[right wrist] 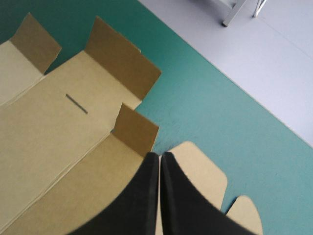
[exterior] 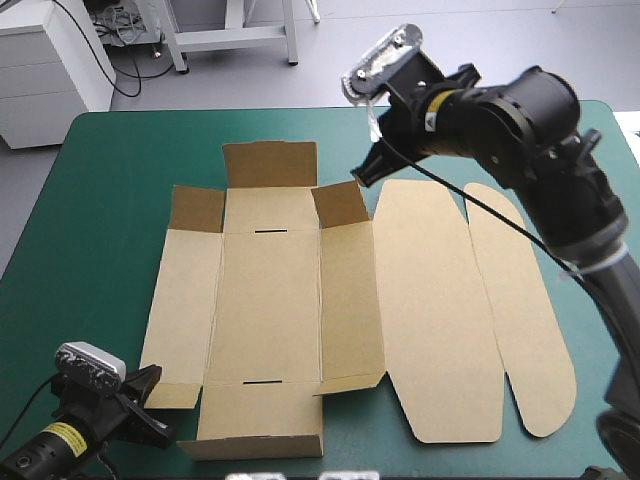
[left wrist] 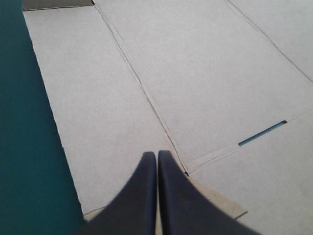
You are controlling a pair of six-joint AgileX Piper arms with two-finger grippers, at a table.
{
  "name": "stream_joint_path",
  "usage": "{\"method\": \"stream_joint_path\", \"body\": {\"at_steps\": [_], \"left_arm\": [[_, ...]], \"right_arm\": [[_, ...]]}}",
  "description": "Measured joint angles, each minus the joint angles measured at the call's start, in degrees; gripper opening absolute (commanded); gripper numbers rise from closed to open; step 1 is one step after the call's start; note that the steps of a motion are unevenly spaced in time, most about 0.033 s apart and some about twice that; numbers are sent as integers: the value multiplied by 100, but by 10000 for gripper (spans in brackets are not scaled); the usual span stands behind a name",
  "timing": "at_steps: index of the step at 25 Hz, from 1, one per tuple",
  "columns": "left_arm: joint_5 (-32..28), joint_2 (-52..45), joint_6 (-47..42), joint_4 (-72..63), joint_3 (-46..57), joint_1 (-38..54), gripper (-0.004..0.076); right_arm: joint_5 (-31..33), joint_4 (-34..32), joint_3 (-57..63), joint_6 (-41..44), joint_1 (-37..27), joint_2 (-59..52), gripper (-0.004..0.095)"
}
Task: Fold the box
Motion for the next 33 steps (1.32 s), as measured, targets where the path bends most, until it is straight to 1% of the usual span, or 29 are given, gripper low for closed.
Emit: {"method": "stream_joint_path", "body": {"at_steps": [1, 2, 3, 4, 7, 13, 19, 22, 27, 30, 33], "left_arm": [[0, 0, 0, 0, 0, 0, -8], [0, 0, 0, 0, 0, 0, -8], [0, 0, 0, 0, 0, 0, -8], [0, 0, 0, 0, 0, 0, -8], [0, 0, 7, 0, 0, 0, -8], [0, 0, 11, 0, 0, 0, -8], [0, 0, 11, 0, 0, 0, -8], [6, 0, 11, 0, 0, 0, -8], [1, 0, 11, 0, 0, 0, -3], [1, 0, 11, 0, 0, 0, 25], [1, 0, 11, 0, 0, 0, 85]], "right_arm": [[0, 0, 275, 55, 0, -256, -12], [0, 0, 986, 179, 0, -774, -12], [0, 0, 1276, 241, 0, -985, -12], [0, 0, 2003, 382, 0, -1521, -12], [-39, 0, 3695, 713, 0, -2689, -12], [-701, -23, 6678, 1643, 0, -4890, -12], [-919, -26, 8014, 2165, 0, -6184, -12], [-933, -26, 8471, 2378, 0, -6770, -12], [-1066, -30, 9005, 2483, 0, -7694, -12], [-1088, -30, 9144, 2499, 0, -8110, -12], [-1111, -24, 9312, 2499, 0, -8415, -12]]}}
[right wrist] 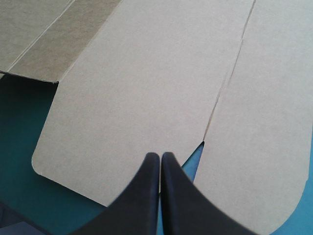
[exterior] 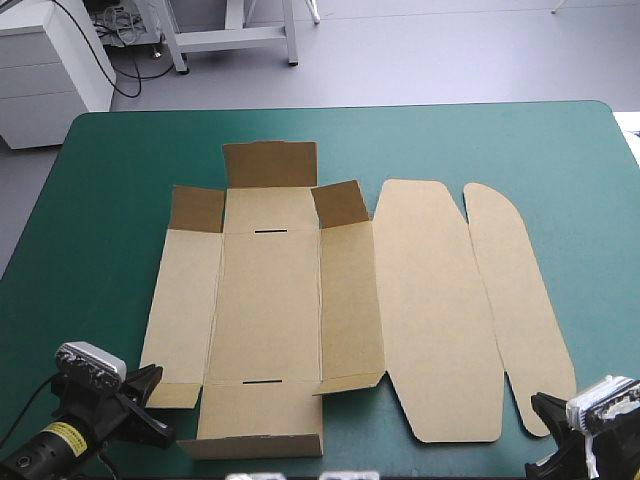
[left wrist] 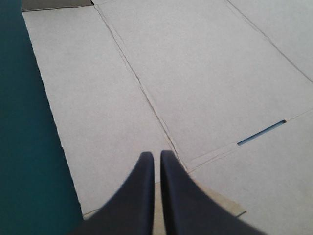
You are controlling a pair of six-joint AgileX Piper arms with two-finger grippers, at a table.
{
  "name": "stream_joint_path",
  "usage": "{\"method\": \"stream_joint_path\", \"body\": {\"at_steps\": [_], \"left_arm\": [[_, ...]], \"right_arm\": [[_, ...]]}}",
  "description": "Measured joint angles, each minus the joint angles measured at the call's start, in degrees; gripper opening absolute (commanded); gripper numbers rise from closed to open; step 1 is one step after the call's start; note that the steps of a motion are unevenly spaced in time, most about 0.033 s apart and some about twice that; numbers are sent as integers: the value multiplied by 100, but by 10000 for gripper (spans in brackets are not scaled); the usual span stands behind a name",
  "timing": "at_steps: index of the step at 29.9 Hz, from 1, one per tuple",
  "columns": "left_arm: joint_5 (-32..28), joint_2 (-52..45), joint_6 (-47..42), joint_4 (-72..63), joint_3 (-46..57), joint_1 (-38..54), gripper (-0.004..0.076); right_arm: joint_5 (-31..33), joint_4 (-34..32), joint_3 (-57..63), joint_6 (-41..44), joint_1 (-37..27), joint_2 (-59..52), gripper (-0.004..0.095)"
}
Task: Fold the box
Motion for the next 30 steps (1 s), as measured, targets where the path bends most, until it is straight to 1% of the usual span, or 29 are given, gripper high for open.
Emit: {"method": "stream_joint_path", "body": {"at_steps": [2, 5, 6, 9, 11, 14, 16, 25, 30], "left_arm": [[0, 0, 0, 0, 0, 0, 160], [0, 0, 0, 0, 0, 0, 296], [0, 0, 0, 0, 0, 0, 358], [0, 0, 0, 0, 0, 0, 459], [0, 0, 0, 0, 0, 0, 475], [0, 0, 0, 0, 0, 0, 475], [0, 0, -10, 0, 0, 0, 475], [-14, 0, -23, 0, 0, 0, 475], [-47, 0, -23, 0, 0, 0, 474]], "right_arm": [[21, 0, 53, 0, 0, -140, -12], [24, 0, 59, 7, 0, -239, -12], [24, 0, 59, 13, 0, -260, -12], [-48, 0, 59, 18, 0, -274, -12], [-241, 0, 59, 18, 0, -274, -12], [-803, 0, 59, 18, 0, -274, -12], [-1041, -12, 59, -1, 0, -274, -12], [-991, -23, 107, -7, 0, -274, -12], [-1235, -13, 354, -7, 0, -274, -12]]}}
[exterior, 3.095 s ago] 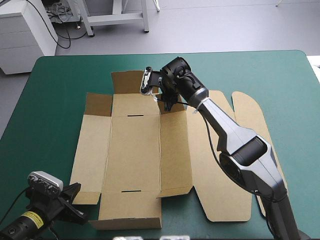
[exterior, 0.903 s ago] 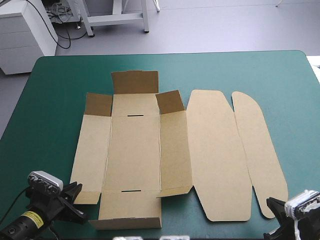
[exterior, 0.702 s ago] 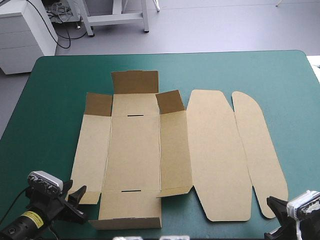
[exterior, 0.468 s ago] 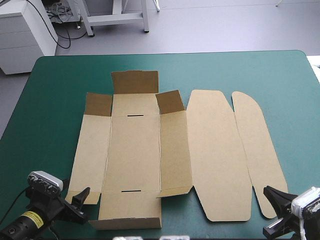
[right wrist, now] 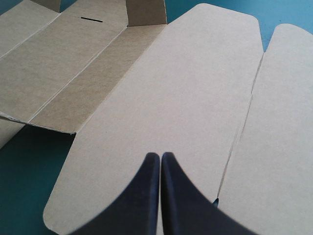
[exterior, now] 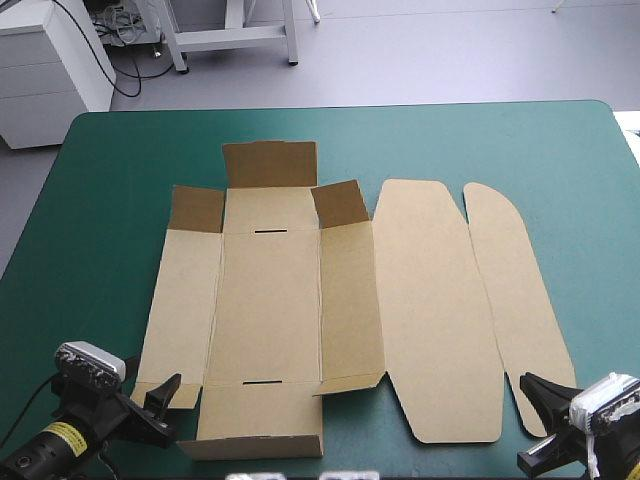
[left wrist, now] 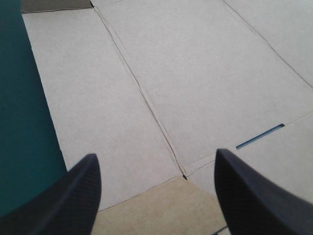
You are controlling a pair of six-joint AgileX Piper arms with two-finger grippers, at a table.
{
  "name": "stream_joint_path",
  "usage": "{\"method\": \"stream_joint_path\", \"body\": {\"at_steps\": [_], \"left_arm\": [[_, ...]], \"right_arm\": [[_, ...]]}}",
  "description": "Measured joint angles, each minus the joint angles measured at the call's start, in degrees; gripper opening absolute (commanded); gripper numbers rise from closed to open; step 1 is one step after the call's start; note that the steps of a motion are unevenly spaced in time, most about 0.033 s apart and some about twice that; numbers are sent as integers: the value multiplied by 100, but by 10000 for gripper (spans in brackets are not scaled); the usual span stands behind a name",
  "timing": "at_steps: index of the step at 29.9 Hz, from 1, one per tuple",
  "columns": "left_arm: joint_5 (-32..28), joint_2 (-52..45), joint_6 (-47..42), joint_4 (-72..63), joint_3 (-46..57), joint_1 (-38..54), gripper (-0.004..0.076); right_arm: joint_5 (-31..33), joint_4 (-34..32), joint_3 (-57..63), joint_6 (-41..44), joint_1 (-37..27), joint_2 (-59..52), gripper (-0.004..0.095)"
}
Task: Fold the box
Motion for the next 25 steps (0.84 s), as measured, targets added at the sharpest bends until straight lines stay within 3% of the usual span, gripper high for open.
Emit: {"method": "stream_joint_path", "body": {"at_steps": [10, 18, 25], "left_arm": [[177, 372, -195, 0, -445, 0, 475], [865, 1927, -103, 161, -2025, 0, 475], [2016, 3656, -41, 417, -2770, 0, 475]], "right_arm": [[-147, 72, 42, 0, 0, 0, -12], [-166, 149, 42, 0, 0, 0, -12], [-170, 208, 42, 0, 0, 0, -12]]}}
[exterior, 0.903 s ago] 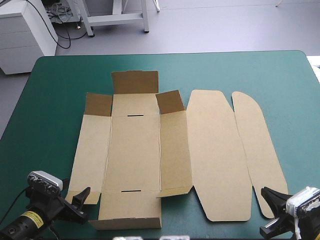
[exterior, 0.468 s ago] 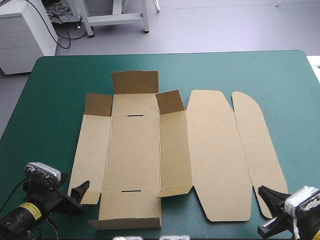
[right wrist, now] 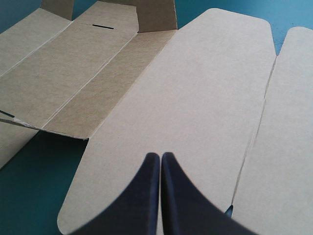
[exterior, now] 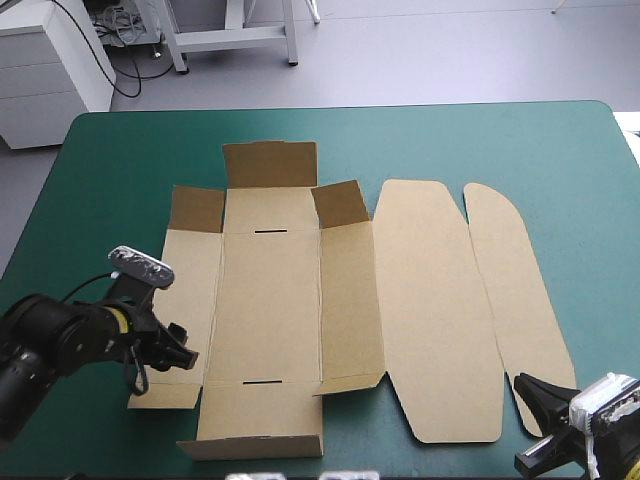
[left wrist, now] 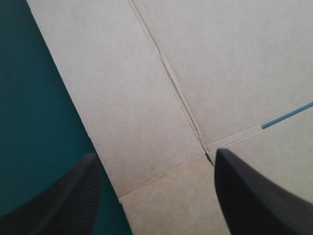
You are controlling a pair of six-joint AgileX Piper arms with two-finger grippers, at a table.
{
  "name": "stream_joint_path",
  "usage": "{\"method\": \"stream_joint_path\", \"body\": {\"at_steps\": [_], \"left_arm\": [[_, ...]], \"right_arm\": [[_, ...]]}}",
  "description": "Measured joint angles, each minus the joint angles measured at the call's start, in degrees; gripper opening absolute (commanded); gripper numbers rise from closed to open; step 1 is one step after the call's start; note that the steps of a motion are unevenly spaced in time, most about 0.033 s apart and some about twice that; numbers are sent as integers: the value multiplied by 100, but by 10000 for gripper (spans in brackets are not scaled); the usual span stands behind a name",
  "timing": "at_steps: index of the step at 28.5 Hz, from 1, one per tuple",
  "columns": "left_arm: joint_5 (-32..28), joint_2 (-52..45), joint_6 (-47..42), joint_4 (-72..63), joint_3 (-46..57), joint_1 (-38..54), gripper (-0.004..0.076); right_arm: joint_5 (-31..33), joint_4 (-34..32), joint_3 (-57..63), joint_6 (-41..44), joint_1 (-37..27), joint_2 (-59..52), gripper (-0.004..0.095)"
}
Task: Fold the box
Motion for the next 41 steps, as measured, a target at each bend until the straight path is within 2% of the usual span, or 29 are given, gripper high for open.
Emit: {"method": "stream_joint_path", "body": {"at_steps": [8, 13, 19, 24, 41], "left_arm": [[424, 1456, 138, -11, -703, 356, 475], [441, 1853, 961, -644, -899, 1356, 475], [476, 2090, 2241, -2114, -906, 2887, 475], [465, 2237, 2675, -2347, -918, 3636, 475], [366, 3403, 3035, -2528, -291, 3737, 475]], "right_arm": [[0, 0, 0, 0, 1, 0, -12], [0, 0, 0, 0, 1, 0, -12], [0, 0, 0, 0, 1, 0, -12], [0, 0, 0, 0, 1, 0, -12], [0, 37, 0, 0, 1, 0, -12]]}}
